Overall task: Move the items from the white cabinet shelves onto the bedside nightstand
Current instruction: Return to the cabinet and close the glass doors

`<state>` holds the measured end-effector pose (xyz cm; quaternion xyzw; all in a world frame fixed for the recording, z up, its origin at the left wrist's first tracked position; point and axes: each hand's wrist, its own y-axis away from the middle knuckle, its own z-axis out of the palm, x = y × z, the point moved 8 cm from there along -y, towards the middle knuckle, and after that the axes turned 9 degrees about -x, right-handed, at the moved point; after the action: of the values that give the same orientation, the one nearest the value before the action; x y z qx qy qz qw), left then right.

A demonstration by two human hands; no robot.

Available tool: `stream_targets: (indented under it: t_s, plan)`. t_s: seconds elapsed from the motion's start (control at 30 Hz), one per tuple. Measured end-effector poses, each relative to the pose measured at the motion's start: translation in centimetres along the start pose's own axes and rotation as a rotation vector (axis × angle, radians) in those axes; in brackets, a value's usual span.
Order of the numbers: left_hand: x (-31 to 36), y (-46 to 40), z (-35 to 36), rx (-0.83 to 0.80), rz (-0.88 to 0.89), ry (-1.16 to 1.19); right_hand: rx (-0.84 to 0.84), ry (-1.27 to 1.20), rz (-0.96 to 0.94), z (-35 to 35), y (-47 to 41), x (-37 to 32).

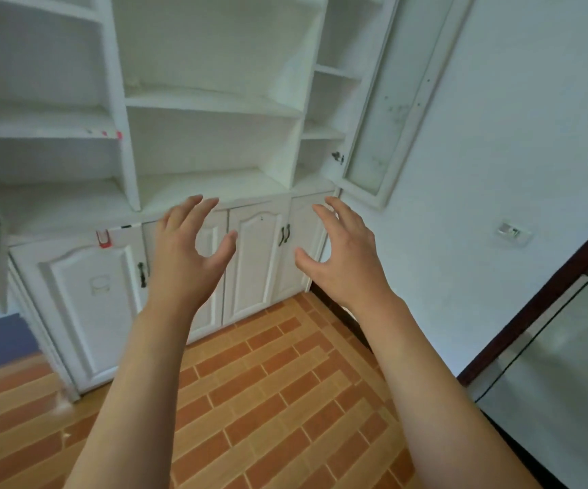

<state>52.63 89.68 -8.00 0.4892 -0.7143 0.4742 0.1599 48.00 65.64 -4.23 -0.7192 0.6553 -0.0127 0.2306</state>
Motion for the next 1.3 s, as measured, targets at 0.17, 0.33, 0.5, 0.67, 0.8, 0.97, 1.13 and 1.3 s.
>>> stream_targets:
  t_s: [0.17,0.33,0.5,0.67,0.8,0.97,1.13,1.3]
  plan:
    - [-4.6,-5.9,-4.2,0.063,0.013,-0.021,0.039,-0.011,-0.073,1.6,-7.8,-4.7]
    - [-8.3,-10.6,-8.3,0.085,0.052,-0.111,0.041,-0.04,-0.152,3.4,-13.7,-9.7]
    - [-10.7,-13.1,-13.7,0.172,0.085,-0.19,0.022,-0.057,-0.276,5.3,-18.6,-15.2]
    - [-12.1,-13.8,-19.7,0.264,0.087,-0.319,0.026,-0.095,-0.429,7.0,-22.8,-21.2]
    - [-12.4,-13.9,-24.6,0.339,0.086,-0.479,0.038,-0.158,-0.597,7.8,-25.6,-26.8]
    - [-13.0,-14.4,-30.1,0.461,0.041,-0.682,0.04,-0.204,-0.82,8.5,-28.4,-33.8]
    - [-14.0,-15.3,-32.6,0.545,-0.008,-0.822,0.057,-0.242,-0.989,8.3,-32.0,-37.9]
    - [-17.1,-17.0,-33.1,0.552,-0.125,-0.937,0.078,-0.267,-1.127,7.9,-35.4,-40.0]
